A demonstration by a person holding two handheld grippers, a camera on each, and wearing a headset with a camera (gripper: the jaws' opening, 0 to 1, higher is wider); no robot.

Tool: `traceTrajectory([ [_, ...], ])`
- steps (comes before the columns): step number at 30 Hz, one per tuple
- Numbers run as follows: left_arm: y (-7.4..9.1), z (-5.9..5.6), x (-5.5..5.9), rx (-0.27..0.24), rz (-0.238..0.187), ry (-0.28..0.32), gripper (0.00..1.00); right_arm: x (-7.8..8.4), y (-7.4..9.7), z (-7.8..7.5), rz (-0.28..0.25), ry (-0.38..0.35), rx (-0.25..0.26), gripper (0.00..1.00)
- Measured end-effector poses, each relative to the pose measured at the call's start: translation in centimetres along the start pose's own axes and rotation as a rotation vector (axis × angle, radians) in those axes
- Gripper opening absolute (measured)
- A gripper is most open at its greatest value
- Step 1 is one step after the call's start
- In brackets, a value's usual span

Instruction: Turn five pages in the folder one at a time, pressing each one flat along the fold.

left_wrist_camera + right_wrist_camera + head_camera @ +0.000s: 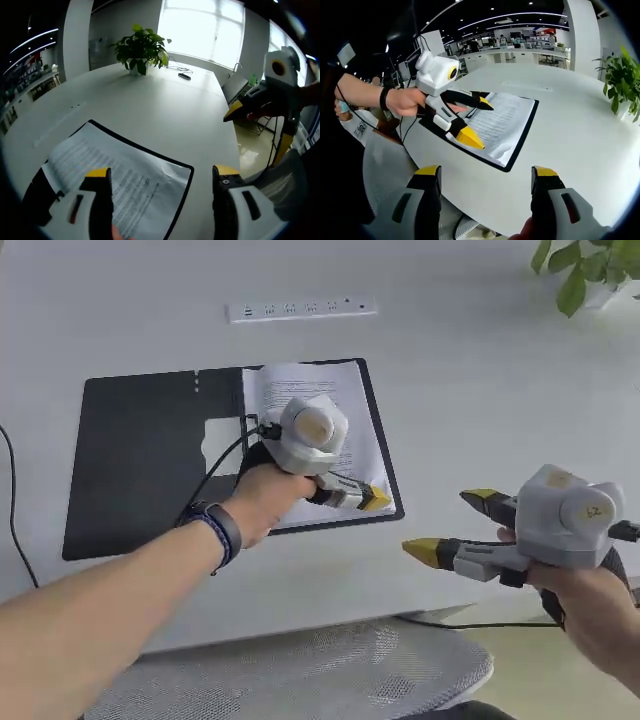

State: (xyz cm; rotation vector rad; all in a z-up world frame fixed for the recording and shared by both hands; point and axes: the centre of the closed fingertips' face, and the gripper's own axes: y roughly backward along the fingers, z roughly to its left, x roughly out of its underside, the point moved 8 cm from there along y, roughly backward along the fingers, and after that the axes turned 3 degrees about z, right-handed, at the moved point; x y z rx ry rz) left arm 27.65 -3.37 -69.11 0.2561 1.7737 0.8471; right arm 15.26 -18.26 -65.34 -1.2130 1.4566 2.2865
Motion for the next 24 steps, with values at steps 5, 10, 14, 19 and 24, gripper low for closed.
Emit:
traceTrajectory([
  [5,-1.1,0.1,0.9,-0.015,0.026,0.022,0.82,0.1,0.1,-0.3,-0.006,-0.01,0.004,0.72],
  [10,-2.4,-0.1,1.7,-0.034,0.06,0.022,0.8,0.3,0.1,-0.4,-0.009,-0.02,0.004,0.71],
  [14,-3.0,0.1,1.9,-0.05,0.062,0.041,0.78,0.6,0.0,-0.4,-0.008,-0.025,0.001,0.71],
  [19,-3.7,0.5,2.2,-0.058,0.075,0.047,0.76,0.8,-0.3,-0.3,-0.001,-0.027,-0.004,0.71],
  [24,-4.0,0.7,2.7,-0.073,0.094,0.058,0.72,0.7,-0.4,-0.3,0.0,-0.023,-0.009,0.71],
])
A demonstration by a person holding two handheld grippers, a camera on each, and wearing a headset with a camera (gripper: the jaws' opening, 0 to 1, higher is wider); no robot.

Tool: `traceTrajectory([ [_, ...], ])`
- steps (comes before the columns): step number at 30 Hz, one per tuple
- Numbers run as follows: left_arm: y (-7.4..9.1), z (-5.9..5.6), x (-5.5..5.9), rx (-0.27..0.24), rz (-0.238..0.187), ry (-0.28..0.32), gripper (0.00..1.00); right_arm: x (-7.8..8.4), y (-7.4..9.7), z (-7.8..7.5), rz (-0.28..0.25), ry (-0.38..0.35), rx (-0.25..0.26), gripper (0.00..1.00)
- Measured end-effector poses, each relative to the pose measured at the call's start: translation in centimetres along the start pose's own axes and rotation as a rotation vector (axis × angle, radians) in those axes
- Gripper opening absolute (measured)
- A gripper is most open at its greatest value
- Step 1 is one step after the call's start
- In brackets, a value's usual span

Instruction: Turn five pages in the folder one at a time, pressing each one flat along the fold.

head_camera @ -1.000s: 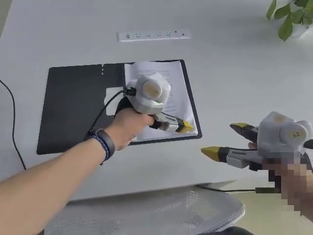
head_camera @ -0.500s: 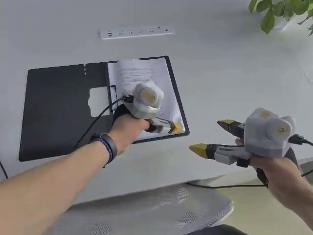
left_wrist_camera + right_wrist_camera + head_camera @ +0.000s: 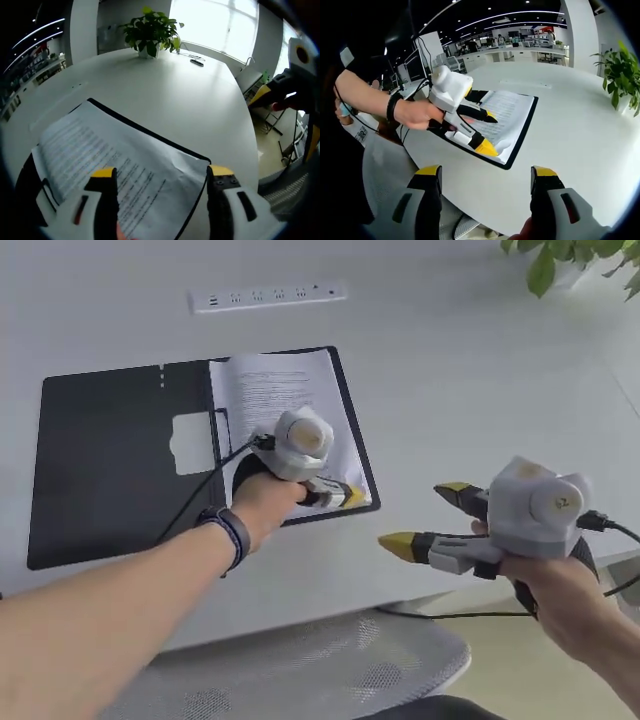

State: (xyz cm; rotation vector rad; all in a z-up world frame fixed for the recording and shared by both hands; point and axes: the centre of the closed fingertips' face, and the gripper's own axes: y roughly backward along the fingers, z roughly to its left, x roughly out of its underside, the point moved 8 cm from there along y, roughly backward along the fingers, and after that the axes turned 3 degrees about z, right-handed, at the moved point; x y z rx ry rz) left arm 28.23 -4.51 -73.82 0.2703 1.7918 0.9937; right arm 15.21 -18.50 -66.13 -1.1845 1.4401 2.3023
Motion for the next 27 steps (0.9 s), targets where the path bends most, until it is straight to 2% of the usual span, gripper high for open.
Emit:
traceTrajectory([
  [2,-0.09,-0.02,0.19,-0.008,0.005,-0.008,0.7,-0.05,0.0,-0.09,0.0,0.001,-0.001,0.71],
  [3,-0.11,0.08,0.29,-0.027,0.012,-0.031,0.68,-0.08,-0.01,-0.13,0.001,0.003,-0.001,0.71],
  [6,-0.17,0.15,0.23,-0.032,0.008,-0.025,0.66,-0.11,-0.02,-0.29,0.004,0.004,0.0,0.71],
  [8,-0.31,0.34,0.33,-0.057,0.017,-0.057,0.63,-0.12,-0.04,-0.37,0.006,0.004,0.0,0.71],
  [12,-0.56,0.03,0.59,-0.085,0.004,-0.077,0.63,-0.05,-0.17,-0.41,0.011,0.005,-0.002,0.71],
  [16,-0.8,0.5,0.54,-0.09,-0.009,-0.088,0.63,-0.04,-0.29,-0.4,0.013,0.005,-0.005,0.71],
  [27,-1.0,0.46,0.78,-0.086,-0.025,-0.093,0.59,-0.17,-0.55,-0.44,0.019,0.009,-0.011,0.71],
])
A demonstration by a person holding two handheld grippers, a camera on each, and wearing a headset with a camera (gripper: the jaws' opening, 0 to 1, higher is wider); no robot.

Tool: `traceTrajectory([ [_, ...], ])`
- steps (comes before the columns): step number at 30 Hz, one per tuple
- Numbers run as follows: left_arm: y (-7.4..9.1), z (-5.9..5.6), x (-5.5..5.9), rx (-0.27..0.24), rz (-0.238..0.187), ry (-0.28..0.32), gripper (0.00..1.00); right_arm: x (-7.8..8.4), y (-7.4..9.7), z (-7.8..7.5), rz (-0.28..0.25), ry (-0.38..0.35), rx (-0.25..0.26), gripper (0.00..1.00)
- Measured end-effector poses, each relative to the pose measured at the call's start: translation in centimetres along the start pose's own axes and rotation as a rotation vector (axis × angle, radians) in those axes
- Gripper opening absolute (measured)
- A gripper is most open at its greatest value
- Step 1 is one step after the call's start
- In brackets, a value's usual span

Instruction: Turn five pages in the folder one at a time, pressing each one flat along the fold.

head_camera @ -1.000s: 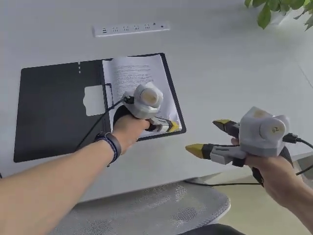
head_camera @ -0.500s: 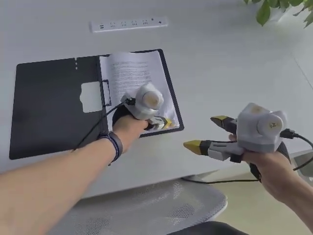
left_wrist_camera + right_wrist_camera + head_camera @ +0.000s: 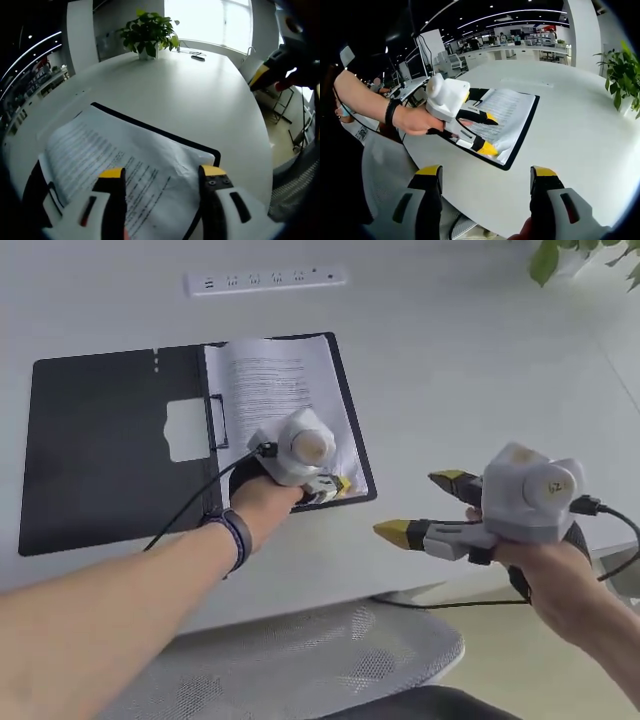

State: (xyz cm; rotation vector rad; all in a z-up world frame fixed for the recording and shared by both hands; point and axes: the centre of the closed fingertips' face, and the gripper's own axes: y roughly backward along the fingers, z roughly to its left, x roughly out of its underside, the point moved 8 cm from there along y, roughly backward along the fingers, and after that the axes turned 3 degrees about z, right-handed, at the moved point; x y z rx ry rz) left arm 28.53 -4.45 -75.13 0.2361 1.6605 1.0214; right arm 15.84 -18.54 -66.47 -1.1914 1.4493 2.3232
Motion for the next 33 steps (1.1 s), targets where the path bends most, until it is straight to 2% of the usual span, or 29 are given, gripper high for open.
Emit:
traceTrajectory([
  [8,0.3,0.1,0.0,0.002,-0.007,0.003,0.55,-0.2,-0.3,0.0,0.001,0.004,-0.006,0.7],
  [11,0.6,0.0,0.0,0.001,-0.011,0.001,0.49,-0.2,-0.3,0.0,0.0,0.002,-0.008,0.7],
  [15,0.9,-0.3,0.0,0.002,-0.016,-0.012,0.4,-0.2,-0.4,0.0,0.0,0.004,-0.01,0.7],
  [19,1.1,-1.4,0.1,0.009,-0.026,-0.042,0.29,-0.3,-0.5,0.0,-0.001,0.004,-0.012,0.7],
  [25,0.8,-1.6,0.2,0.003,-0.036,-0.052,0.13,-0.4,-0.6,0.1,0.0,0.008,-0.016,0.7],
  [33,0.6,-1.6,0.3,-0.008,-0.034,-0.033,0.1,-0.4,-0.7,0.1,0.0,0.007,-0.018,0.7],
])
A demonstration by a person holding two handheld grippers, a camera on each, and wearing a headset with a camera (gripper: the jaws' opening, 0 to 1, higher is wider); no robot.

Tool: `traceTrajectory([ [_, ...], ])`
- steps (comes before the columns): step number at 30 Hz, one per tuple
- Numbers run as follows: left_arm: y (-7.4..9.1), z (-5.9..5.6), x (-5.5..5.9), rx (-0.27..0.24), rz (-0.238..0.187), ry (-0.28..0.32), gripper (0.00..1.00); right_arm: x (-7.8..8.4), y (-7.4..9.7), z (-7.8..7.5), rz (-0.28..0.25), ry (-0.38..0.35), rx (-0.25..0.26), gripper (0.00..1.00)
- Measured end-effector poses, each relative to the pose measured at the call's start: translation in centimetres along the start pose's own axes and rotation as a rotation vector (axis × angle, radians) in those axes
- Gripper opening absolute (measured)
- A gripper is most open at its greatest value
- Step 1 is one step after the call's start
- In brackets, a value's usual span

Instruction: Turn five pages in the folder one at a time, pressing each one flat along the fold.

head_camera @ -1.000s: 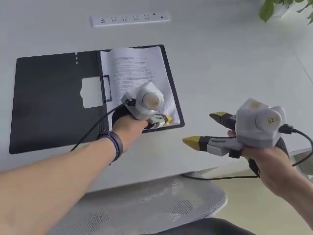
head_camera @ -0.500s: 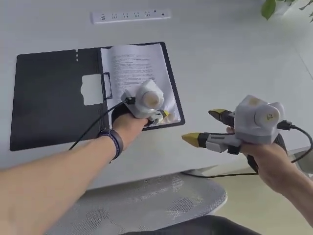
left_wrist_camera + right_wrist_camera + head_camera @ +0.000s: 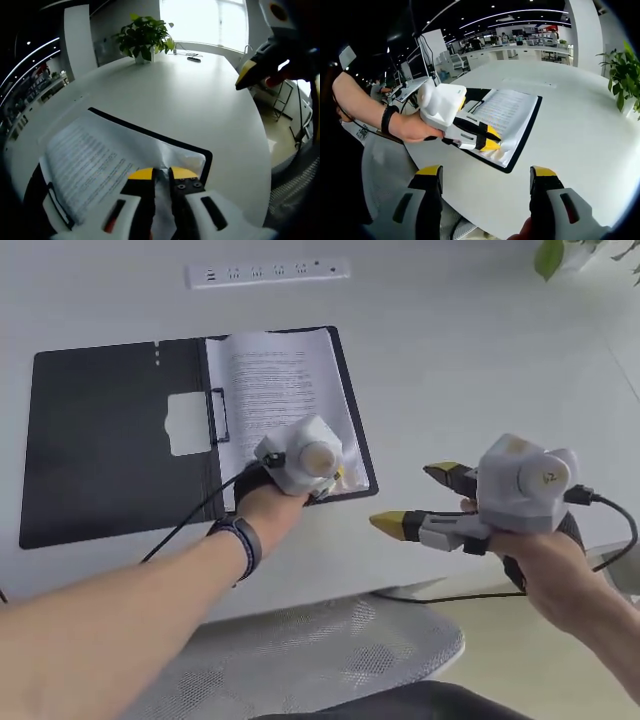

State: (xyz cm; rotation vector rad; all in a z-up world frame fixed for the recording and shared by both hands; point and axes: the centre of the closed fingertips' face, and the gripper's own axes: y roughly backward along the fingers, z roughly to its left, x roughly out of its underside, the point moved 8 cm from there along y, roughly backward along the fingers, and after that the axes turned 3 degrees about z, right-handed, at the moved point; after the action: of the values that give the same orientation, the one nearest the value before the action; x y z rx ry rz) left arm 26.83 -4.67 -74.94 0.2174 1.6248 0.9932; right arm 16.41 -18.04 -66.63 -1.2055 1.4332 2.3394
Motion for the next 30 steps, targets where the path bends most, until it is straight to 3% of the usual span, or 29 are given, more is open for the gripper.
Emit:
traceTrajectory([
  [9,-0.1,0.0,0.4,0.019,-0.018,0.08,0.04,0.0,-0.2,-0.3,-0.002,-0.003,-0.005,0.7],
  [16,0.1,0.2,0.7,0.05,-0.048,0.187,0.02,-0.6,-0.9,-0.9,-0.011,-0.003,-0.014,0.68],
  [30,0.7,-0.3,0.2,0.052,-0.044,0.174,0.02,-2.8,-5.2,-2.5,-0.034,-0.031,-0.087,0.61],
])
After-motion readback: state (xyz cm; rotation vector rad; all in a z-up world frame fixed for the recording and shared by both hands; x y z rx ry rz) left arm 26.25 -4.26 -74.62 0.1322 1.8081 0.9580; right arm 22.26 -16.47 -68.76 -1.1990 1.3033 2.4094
